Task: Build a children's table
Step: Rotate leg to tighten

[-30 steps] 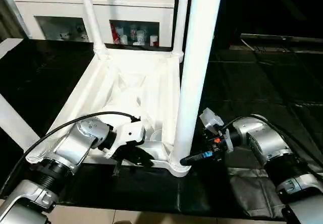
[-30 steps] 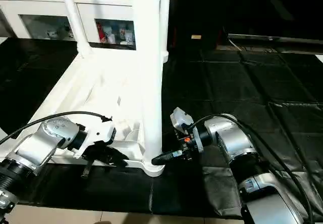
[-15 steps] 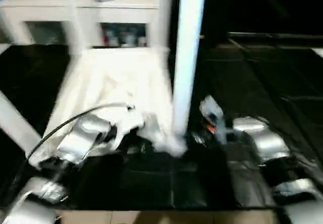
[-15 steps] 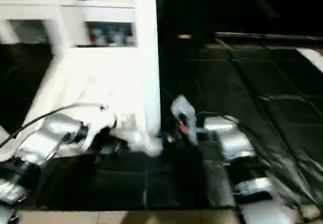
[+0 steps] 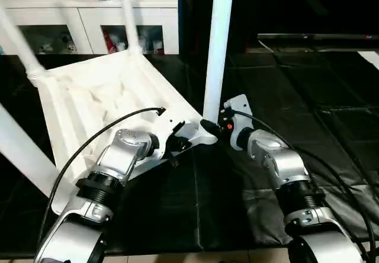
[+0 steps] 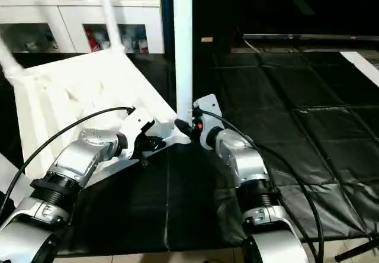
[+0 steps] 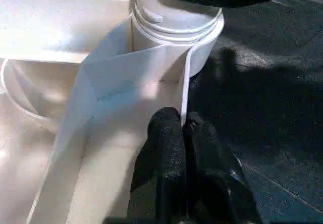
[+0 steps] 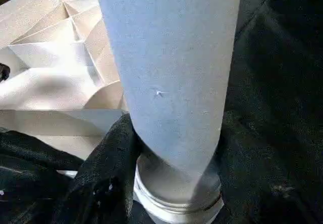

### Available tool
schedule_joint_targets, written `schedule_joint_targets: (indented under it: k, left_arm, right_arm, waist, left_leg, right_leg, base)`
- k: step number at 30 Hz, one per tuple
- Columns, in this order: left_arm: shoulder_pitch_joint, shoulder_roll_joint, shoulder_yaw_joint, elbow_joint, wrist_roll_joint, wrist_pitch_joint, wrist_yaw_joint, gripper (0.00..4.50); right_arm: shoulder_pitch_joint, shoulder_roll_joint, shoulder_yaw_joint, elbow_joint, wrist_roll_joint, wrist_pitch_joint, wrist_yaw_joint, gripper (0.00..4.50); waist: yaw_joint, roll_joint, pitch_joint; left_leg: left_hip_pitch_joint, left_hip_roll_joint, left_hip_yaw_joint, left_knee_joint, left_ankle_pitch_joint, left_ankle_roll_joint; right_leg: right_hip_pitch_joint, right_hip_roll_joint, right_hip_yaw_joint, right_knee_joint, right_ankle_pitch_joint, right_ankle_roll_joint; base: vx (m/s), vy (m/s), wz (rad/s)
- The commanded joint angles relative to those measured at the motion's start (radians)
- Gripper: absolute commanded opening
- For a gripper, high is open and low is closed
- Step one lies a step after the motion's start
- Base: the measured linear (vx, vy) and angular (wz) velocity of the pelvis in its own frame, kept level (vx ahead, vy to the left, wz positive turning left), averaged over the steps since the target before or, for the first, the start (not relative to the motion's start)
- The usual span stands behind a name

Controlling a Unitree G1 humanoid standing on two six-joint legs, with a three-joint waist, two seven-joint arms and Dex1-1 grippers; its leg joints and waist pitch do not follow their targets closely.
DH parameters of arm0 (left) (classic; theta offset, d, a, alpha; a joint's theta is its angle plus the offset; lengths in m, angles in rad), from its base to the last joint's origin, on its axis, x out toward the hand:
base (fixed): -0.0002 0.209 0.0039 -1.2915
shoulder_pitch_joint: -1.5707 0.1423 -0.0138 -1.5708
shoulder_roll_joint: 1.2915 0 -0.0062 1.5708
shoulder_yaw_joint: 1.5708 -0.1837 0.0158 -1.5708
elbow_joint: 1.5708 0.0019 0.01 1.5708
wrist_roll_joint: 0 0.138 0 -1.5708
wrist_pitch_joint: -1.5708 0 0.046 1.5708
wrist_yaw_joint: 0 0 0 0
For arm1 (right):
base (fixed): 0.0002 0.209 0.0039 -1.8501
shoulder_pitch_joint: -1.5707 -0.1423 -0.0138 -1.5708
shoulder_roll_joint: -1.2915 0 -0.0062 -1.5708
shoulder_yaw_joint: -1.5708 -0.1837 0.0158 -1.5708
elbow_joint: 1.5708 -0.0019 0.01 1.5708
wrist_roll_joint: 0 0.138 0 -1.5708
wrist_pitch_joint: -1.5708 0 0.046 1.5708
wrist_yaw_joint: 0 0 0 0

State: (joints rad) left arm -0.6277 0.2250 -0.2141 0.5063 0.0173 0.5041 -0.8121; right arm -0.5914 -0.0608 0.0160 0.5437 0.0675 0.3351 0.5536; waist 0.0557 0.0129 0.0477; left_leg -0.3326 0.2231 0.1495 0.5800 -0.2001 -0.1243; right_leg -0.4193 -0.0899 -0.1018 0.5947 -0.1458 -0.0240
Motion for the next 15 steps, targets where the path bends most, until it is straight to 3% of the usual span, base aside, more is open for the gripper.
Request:
schedule_joint_targets:
  k: [1,5,6,7,8,9,10,11,13,15]
  left_arm:
    - [-0.050,-0.049,-0.013,-0.035,-0.031,-0.027,0.004,0.00]
    - [-0.037,-0.031,-0.013,-0.035,-0.041,-0.050,-0.024,0.00]
    - [-0.029,-0.017,-0.011,-0.030,-0.042,-0.075,-0.046,0.00]
    - [-0.018,0.000,-0.012,-0.028,-0.045,-0.097,-0.081,0.00]
    - [-0.018,0.000,-0.012,-0.028,-0.045,-0.097,-0.081,0.00]
    - [-0.013,0.009,-0.013,-0.029,-0.046,-0.104,-0.099,0.00]
    - [-0.001,0.037,-0.024,-0.032,-0.048,-0.126,-0.152,0.00]
    - [-0.001,0.037,-0.024,-0.032,-0.048,-0.126,-0.152,0.00]
    - [0.017,0.077,-0.041,-0.038,-0.053,-0.185,-0.232,0.00]
    - [0.027,0.106,-0.056,-0.048,-0.055,-0.201,-0.290,0.00]
  right_arm:
    - [0.019,0.078,0.092,-0.012,0.033,0.027,0.096,2.66]
    - [0.036,0.041,0.099,-0.034,0.038,0.009,0.143,3.03]
    - [0.044,0.013,0.100,-0.042,0.041,0.003,0.177,3.07]
    - [0.051,-0.019,0.098,-0.051,0.050,-0.006,0.224,3.07]
    - [0.051,-0.019,0.098,-0.051,0.050,-0.006,0.224,3.07]
    - [0.054,-0.034,0.096,-0.055,0.057,-0.011,0.247,3.37]
    - [0.056,-0.078,0.089,-0.061,0.069,-0.023,0.306,3.47]
    - [0.056,-0.078,0.089,-0.061,0.069,-0.023,0.306,3.49]
    - [0.055,-0.138,0.077,-0.063,0.085,-0.032,0.387,3.53]
    - [0.052,-0.176,0.078,-0.052,0.085,-0.056,0.448,3.86]
  waist:
    - [0.010,0.009,-0.067]
    - [0.012,0.006,-0.067]
    - [0.015,0.008,-0.068]
    - [0.018,0.017,-0.069]
    - [0.018,0.011,-0.069]
    - [0.019,0.010,-0.069]
    - [0.021,0.023,-0.070]
    - [0.021,0.018,-0.069]
    - [0.026,0.019,-0.069]
    - [0.031,0.021,-0.068]
  left_leg:
    - [-0.019,-0.014,0.017,-0.064,-0.173,0.041]
    - [-0.019,-0.014,0.017,-0.065,-0.181,0.042]
    - [-0.019,-0.012,0.017,-0.064,-0.176,0.048]
    - [-0.018,-0.012,0.016,-0.064,-0.174,0.049]
    - [-0.019,-0.012,0.017,-0.063,-0.172,0.056]
    - [-0.020,-0.011,0.016,-0.063,-0.167,0.056]
    - [-0.018,-0.011,0.016,-0.062,-0.161,0.057]
    - [-0.018,-0.011,0.016,-0.062,-0.167,0.060]
    - [-0.019,-0.011,0.017,-0.061,-0.170,0.068]
    - [-0.018,-0.009,0.019,-0.060,-0.171,0.066]
  right_leg:
    - [0.073,-0.038,0.038,-0.071,-0.277,-0.176]
    - [0.075,-0.039,0.039,-0.073,-0.290,-0.169]
    - [0.075,-0.039,0.040,-0.071,-0.271,-0.177]
    - [0.075,-0.040,0.040,-0.070,-0.260,-0.181]
    - [0.076,-0.039,0.040,-0.069,-0.239,-0.190]
    - [0.077,-0.039,0.041,-0.067,-0.228,-0.194]
    - [0.076,-0.039,0.041,-0.063,-0.214,-0.205]
    - [0.077,-0.038,0.040,-0.067,-0.215,-0.205]
    - [0.079,-0.039,0.040,-0.065,-0.204,-0.218]
    - [0.077,-0.039,0.041,-0.064,-0.212,-0.220]
  base:
    - [0.000,0.000,0.00]
    - [0.000,0.000,0.00]
    - [0.000,0.000,0.00]
    - [0.000,0.000,0.00]
    - [0.000,0.000,0.00]
    - [0.000,0.000,0.00]
    - [0.000,0.000,0.00]
    - [0.000,0.000,0.00]
    - [0.000,0.000,0.00]
    - [0.000,0.000,0.00]
